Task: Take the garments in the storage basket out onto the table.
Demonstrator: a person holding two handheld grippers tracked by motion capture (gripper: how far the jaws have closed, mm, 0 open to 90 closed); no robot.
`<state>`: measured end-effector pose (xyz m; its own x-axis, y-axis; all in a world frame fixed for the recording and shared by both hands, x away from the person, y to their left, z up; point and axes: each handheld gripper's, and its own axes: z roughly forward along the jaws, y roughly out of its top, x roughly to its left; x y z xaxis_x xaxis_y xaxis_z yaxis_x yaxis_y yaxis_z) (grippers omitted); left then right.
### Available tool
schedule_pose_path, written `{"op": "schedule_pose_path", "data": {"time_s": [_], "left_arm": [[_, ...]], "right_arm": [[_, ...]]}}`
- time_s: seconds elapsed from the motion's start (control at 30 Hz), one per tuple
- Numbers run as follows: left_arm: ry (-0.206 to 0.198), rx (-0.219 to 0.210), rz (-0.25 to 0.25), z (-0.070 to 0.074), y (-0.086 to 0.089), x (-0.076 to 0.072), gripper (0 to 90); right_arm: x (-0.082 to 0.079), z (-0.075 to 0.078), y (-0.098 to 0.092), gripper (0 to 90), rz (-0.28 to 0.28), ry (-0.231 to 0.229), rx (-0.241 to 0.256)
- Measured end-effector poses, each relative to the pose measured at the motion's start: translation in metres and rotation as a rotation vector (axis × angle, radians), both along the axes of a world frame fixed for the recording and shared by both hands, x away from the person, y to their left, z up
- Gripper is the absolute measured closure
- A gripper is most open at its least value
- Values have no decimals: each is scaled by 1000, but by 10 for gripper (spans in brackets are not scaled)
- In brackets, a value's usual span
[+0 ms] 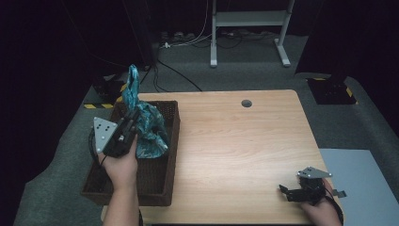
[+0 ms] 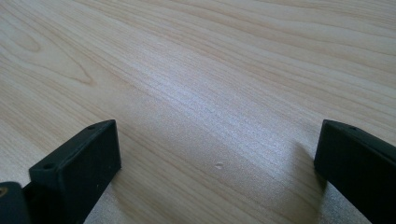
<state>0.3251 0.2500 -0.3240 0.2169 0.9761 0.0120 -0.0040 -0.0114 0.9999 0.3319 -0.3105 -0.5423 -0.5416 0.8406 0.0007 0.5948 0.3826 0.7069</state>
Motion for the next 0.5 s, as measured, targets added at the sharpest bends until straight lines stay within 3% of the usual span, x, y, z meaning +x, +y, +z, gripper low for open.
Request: {"op": "schedule_pose_path", "data": {"time_s": [0.5], "left_arm": [[-35, 3, -4, 19, -3, -2, 847]], "right_arm": [[0, 0, 0, 3, 3, -1, 0]]}}
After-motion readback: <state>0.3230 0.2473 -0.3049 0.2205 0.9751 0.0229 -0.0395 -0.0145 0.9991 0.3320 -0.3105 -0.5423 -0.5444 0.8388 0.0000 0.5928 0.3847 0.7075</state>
